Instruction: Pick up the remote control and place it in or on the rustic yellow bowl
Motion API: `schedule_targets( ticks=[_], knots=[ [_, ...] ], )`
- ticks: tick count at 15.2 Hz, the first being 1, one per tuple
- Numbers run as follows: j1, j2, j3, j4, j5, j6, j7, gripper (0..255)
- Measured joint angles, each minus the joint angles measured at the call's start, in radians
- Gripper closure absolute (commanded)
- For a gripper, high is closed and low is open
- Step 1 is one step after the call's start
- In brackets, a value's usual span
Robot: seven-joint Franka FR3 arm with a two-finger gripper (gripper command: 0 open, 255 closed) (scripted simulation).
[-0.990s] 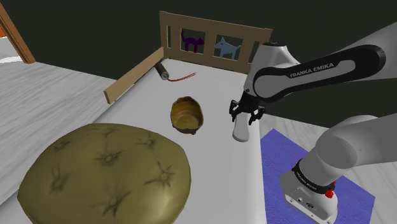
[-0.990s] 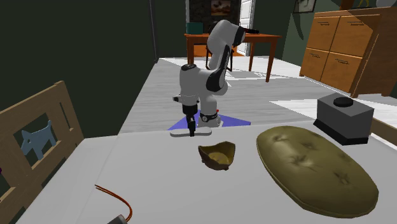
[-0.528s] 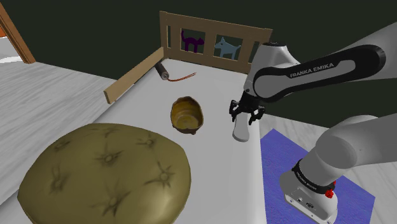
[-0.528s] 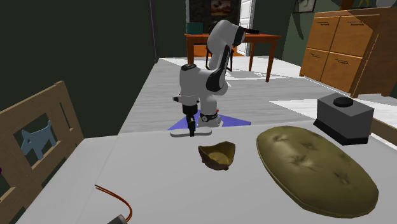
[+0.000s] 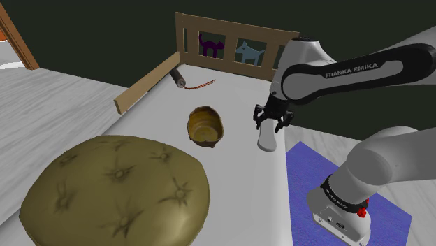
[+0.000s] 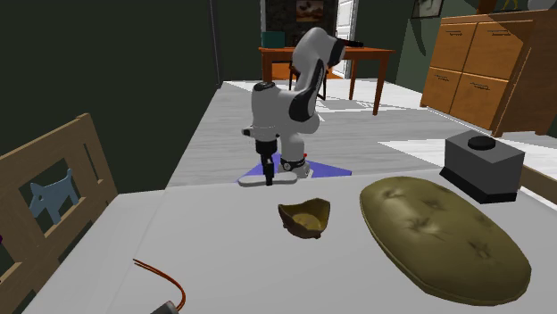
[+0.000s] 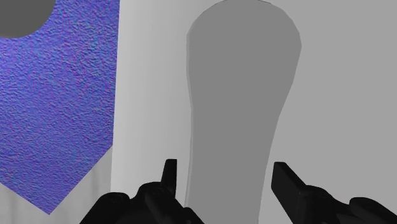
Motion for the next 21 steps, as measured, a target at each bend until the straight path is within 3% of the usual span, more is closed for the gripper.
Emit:
schedule_targets(
  ticks=[21],
  knots=[
    [-0.018, -0.130, -0.075, 0.215, -0.066, -0.344, 0.011, 255]
  ],
)
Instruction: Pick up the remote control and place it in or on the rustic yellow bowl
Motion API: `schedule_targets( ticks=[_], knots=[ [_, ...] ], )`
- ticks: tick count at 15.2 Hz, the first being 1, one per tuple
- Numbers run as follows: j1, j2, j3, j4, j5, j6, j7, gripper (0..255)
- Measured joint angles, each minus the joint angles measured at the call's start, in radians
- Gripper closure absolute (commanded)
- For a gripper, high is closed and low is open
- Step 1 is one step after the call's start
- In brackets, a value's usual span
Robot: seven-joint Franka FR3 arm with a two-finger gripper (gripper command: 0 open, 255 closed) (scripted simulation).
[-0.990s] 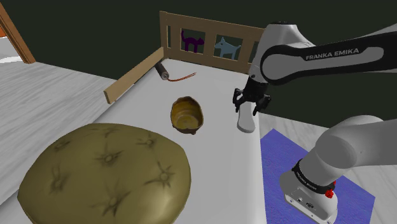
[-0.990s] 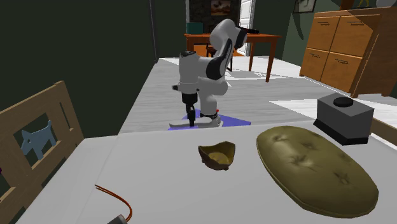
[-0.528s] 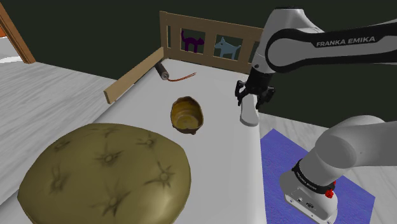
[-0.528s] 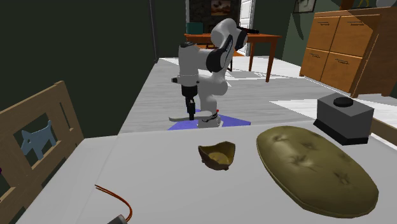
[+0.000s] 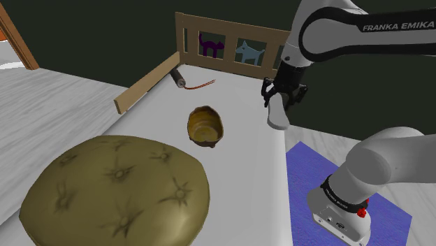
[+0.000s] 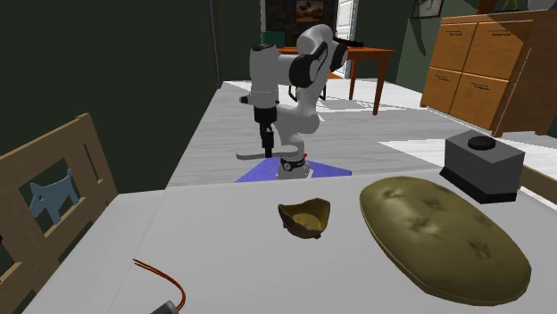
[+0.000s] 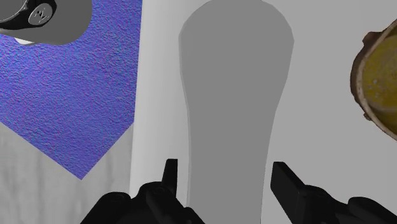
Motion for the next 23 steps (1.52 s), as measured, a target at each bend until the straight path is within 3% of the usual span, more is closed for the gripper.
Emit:
schedule_targets(
  ticks=[7, 15, 23],
  knots=[
    [-0.004, 0.008, -0.003, 0.088, -0.009, -0.078, 0.017, 255],
    [0.001, 0.218, 0.164, 0.267, 0.027, -0.021, 0.183, 255],
    [-0.035, 0.503, 0.352, 0.527, -0.051, 0.017, 0.397, 255]
  ],
)
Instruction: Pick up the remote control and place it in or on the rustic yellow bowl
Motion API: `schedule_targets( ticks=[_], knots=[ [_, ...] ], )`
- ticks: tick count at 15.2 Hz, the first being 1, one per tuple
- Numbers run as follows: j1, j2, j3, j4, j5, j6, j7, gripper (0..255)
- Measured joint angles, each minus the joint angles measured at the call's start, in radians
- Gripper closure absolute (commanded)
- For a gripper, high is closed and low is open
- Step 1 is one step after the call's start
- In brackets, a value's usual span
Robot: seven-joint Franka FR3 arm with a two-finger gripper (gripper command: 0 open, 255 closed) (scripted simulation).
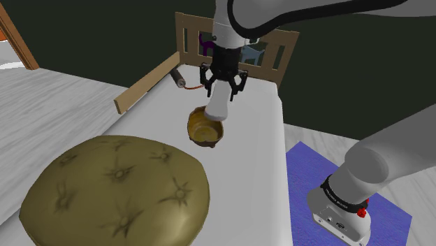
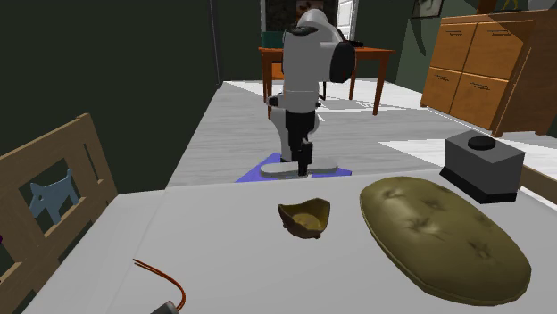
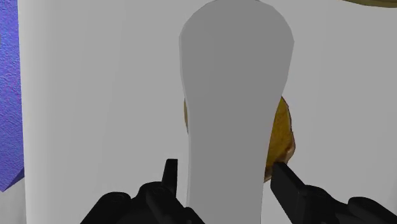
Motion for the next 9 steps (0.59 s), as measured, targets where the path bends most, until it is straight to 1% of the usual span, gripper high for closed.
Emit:
schedule_targets(
  ticks=[1, 2, 4, 9],
  knots=[
    [-0.002, 0.050, 0.034, 0.046, -0.026, 0.001, 0.043, 255],
    [-0.005, 0.084, 0.051, 0.071, -0.045, 0.005, 0.069, 255],
    [-0.005, 0.110, 0.065, 0.070, -0.059, 0.030, 0.088, 255],
    [-0.003, 0.135, 0.080, 0.027, -0.071, 0.093, 0.103, 255]
  ],
)
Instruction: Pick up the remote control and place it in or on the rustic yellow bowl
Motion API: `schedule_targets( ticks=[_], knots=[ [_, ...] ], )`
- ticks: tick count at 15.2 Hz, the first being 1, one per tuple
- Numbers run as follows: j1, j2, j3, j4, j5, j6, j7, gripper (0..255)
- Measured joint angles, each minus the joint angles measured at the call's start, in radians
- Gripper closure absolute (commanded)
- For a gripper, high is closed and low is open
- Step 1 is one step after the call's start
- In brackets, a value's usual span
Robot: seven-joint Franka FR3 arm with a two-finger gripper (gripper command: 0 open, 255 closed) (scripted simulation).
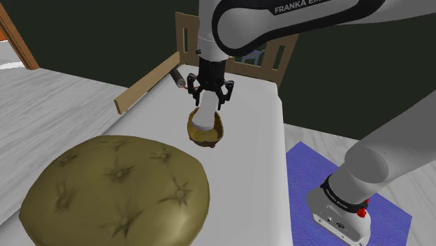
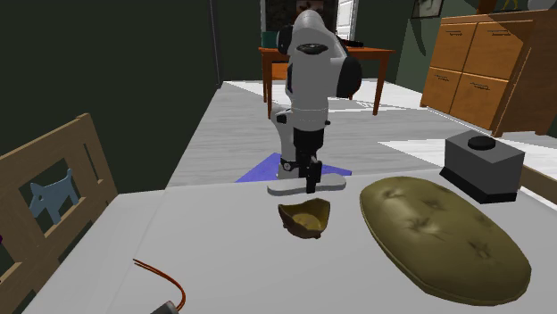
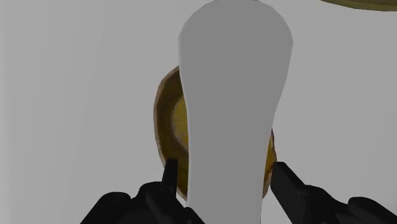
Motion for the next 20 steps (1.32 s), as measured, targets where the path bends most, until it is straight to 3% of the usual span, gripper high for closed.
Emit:
schedule_targets(
  ticks=[7, 14, 15, 20],
  knots=[
    [0.000, 0.034, 0.013, -0.069, -0.019, 0.096, 0.014, 255],
    [0.000, 0.039, 0.015, -0.078, -0.022, 0.110, 0.016, 255],
    [0.000, 0.039, 0.015, -0.078, -0.022, 0.110, 0.016, 0],
    [0.000, 0.039, 0.015, -0.078, -0.022, 0.110, 0.016, 0]
  ],
)
